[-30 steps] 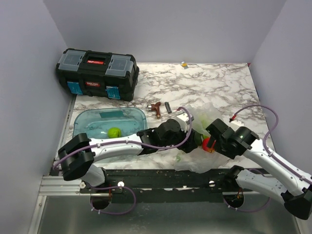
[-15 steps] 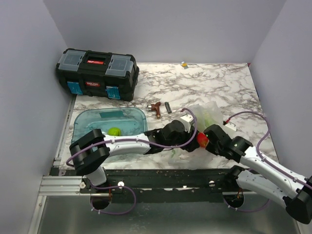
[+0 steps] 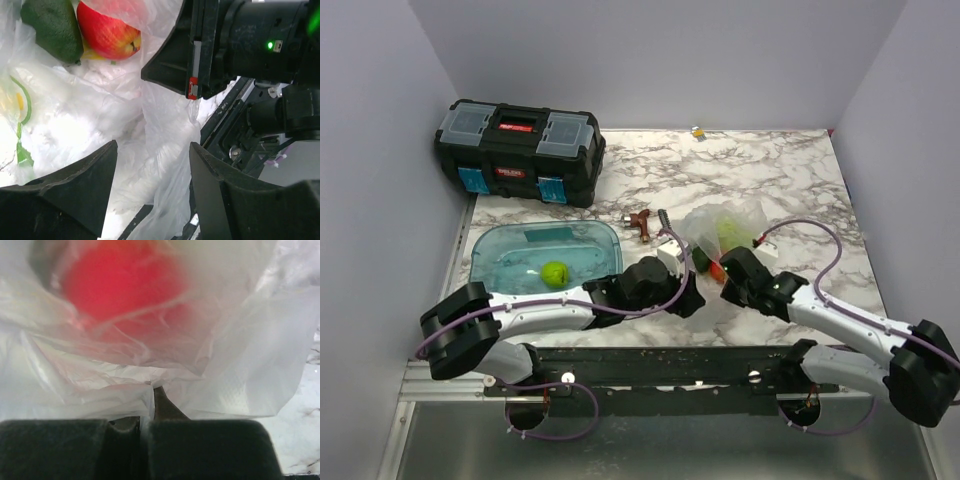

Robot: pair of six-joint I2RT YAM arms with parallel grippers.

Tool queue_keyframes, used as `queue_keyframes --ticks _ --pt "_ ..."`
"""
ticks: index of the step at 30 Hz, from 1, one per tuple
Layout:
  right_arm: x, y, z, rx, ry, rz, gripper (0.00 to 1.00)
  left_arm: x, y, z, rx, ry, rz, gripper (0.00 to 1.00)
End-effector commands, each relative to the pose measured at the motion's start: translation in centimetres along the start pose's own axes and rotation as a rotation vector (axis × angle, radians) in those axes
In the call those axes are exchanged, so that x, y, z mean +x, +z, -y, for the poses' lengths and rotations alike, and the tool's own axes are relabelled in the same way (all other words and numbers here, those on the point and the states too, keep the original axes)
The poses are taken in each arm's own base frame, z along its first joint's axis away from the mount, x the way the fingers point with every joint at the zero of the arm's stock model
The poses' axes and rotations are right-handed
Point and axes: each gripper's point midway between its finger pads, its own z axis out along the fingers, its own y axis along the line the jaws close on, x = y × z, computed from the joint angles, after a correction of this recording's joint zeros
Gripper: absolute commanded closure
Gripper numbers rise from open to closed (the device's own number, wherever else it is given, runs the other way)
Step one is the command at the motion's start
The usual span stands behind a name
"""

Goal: Take the fake fruits out of the plastic bag

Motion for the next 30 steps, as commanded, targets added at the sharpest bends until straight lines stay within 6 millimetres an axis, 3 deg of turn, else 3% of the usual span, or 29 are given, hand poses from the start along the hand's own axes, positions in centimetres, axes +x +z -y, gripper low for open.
queue_keyframes --ticks 1,11,18,30 --pt "0.5 -0.9 1.8 0.016 0.11 0.013 0.99 -2.7 0.9 1.5 0.027 -0.016 0.048 0.41" --pt "-0.5 -3.7 1.4 -0.089 0.142 0.044 0.99 -5.4 7.8 1.3 0.018 0.084 0.065 0.35" --pt "-0.1 -3.9 1.9 -0.084 0.136 0.031 0.99 -5.6 10.2 -0.3 -0.055 0.102 0.065 0.37" --pt "-0.5 -4.5 1.5 -0.106 0.126 0.034 0.99 -4.3 15.2 -1.7 -0.095 0.084 0.034 0.23"
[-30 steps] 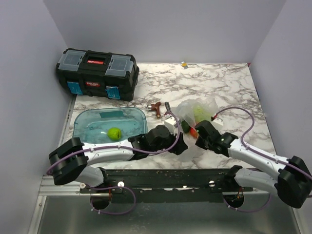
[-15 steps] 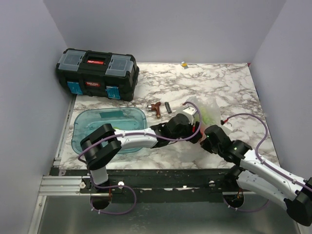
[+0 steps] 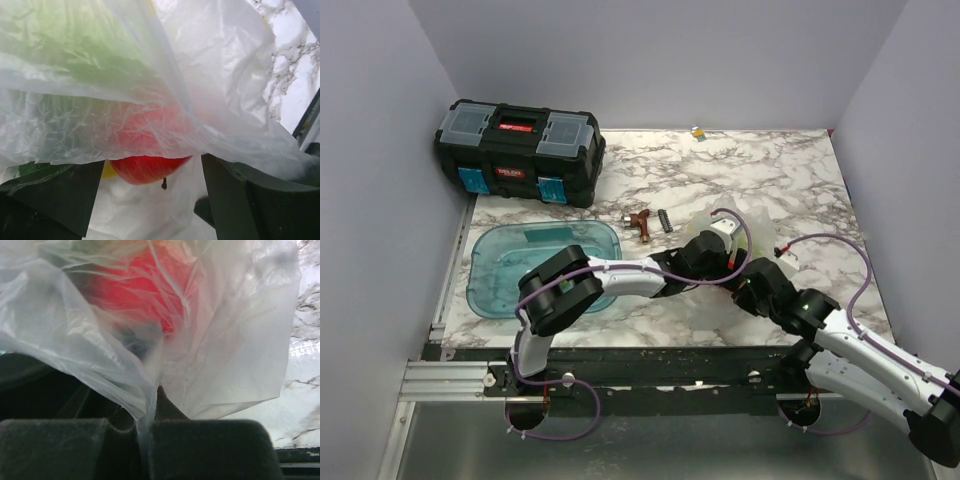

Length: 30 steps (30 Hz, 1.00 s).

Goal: Take the fake fruits out of the plastic bag

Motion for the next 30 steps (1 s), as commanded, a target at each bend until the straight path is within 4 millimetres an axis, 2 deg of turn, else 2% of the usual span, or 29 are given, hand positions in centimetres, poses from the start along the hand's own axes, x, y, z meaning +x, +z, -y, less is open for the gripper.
queue_keyframes --ticks 1,5,9,10,15,18,24,30 --pt "-0.2 -0.8 0.0 0.002 -0.007 -0.011 0.99 0.2 2.3 -0.7 -0.029 -0.004 0.01 0.23" --pt "-0.2 -1.0 0.1 -0.001 -0.007 -0.009 0.99 1.4 3.5 -1.3 -0.046 -0.021 -0.011 0.2" --pt "-0.3 -1.3 0.4 0.003 -0.009 -0.003 0.99 2.0 4.2 -1.2 -0.03 -0.026 -0.025 0.24" --pt "-0.4 -1.3 0.5 0.006 -0.011 0.002 0.99 2.0 4.3 -1.1 -0.025 -0.024 -0.027 0.27" --pt "-0.4 -1.3 0.8 0.007 -0.006 0.01 0.99 1.2 3.3 -0.2 0.013 -0.01 -0.031 0.53" --pt "-0.5 -1.2 0.9 0.013 -0.002 0.018 0.99 0.7 1.5 0.8 0.055 0.003 -0.051 0.63" --pt "-0.8 -1.1 0.7 0.003 0.01 0.035 0.99 -0.4 -3.8 3.2 0.162 -0.009 -0.09 0.77" --pt "-0.9 -1.3 0.8 0.004 0.021 0.038 0.99 -0.5 -8.6 3.8 0.171 -0.043 -0.137 0.8"
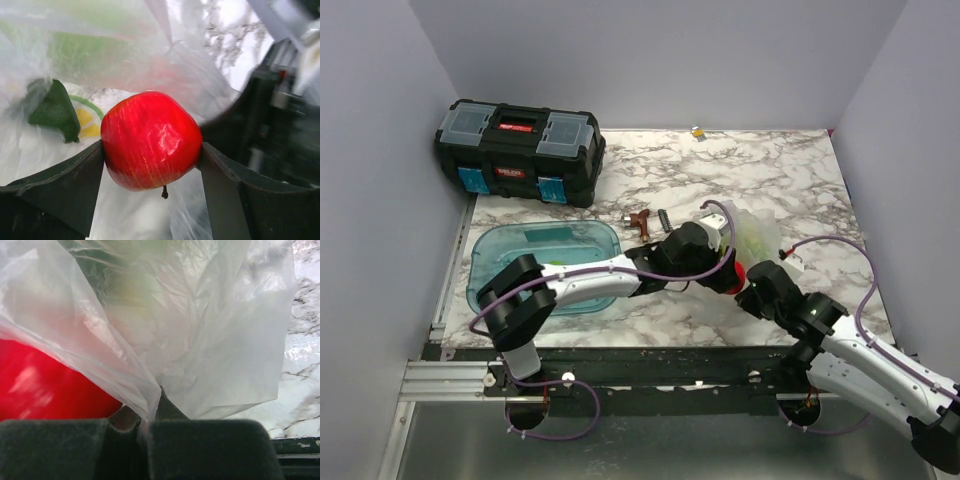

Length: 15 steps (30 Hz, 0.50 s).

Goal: Take the fake fruits out of the plastic bag

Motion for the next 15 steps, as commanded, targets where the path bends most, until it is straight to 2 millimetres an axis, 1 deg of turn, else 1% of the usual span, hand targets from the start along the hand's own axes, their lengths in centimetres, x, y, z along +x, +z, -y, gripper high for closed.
queue_keyframes --ticks 1,6,11,13,15 --pt "-0.7 -0.3 0.2 0.006 0.017 0.035 0.99 0.8 -4.0 1.6 0.046 -0.031 -0.071 0.82" --pt "-0.8 -0.6 0.5 -0.017 0.031 0.052 0.99 0.6 -7.9 1.6 0.022 -0.033 -0.06 0.85" --pt "-0.9 -0.9 0.8 -0.027 0.045 0.064 0.99 0.5 -11.9 1.6 0.011 -0.02 -0.038 0.91" --pt "-0.9 -1.0 0.7 -0.036 0.038 0.06 0.99 0.7 -13.7 0.6 -0.034 -0.019 -0.027 0.93" --pt "-0.8 -1.1 0.7 -0.041 0.031 0.054 0.99 0.7 -15.8 -0.9 -0.109 -0.018 -0.008 0.97"
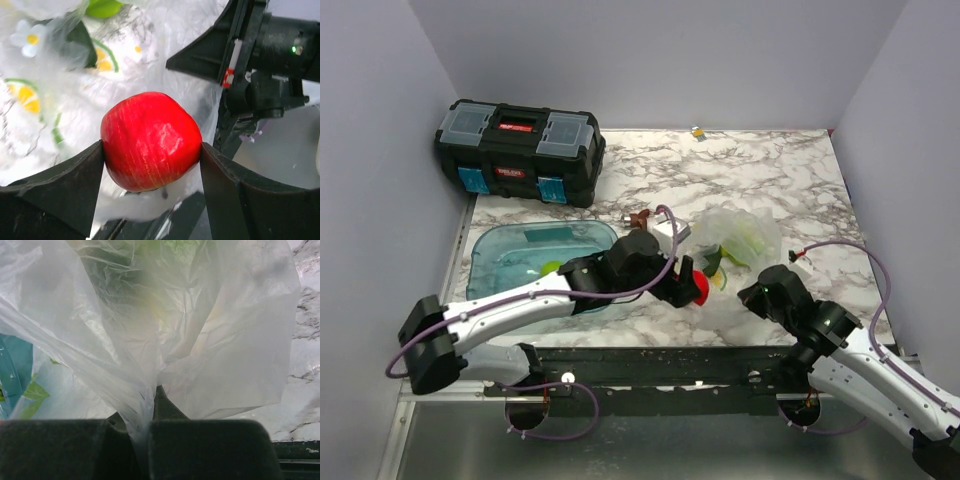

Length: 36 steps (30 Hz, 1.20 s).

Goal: Take the fake fruits out of the plastic bag

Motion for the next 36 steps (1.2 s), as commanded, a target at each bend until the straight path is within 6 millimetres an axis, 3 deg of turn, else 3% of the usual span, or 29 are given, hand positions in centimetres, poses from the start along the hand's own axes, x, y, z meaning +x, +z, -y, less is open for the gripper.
queue_keyframes --ticks 1,9,12,20,25,30,36 --pt "0.3 0.0 1.2 0.035 -0.016 -0.002 0.99 0.6 -5.4 -3.6 -0.18 -0.004 0.019 1.0" --pt "0.7 0.1 0.7 0.002 -0.031 -0.019 0.99 0.8 -16.5 -15.5 -0.743 -0.16 0.201 1.0" --pt "0.8 0.1 0.7 0.002 -0.038 -0.028 0.99 2.0 -18.7 -18.6 -0.866 -0.222 0.228 1.0" --pt "0.7 -0.2 0.4 -0.012 -0.036 -0.028 0.99 6.3 -17.3 -24.1 -1.011 -0.349 0.113 1.0" --pt "0.7 -0.3 0.3 -0.019 -0.042 -0.034 0.99 8.2 -14.4 -25.6 -1.007 -0.4 0.034 1.0" --pt "0.9 -0.4 0.1 -0.02 -0.05 -0.048 0.99 8.6 -13.0 -25.8 -0.981 -0.432 0.007 0.99" --pt "1.6 -0.3 -0.7 -0.059 -0.096 -0.091 0.99 8.8 -13.1 -25.3 -0.959 -0.445 0.016 0.69"
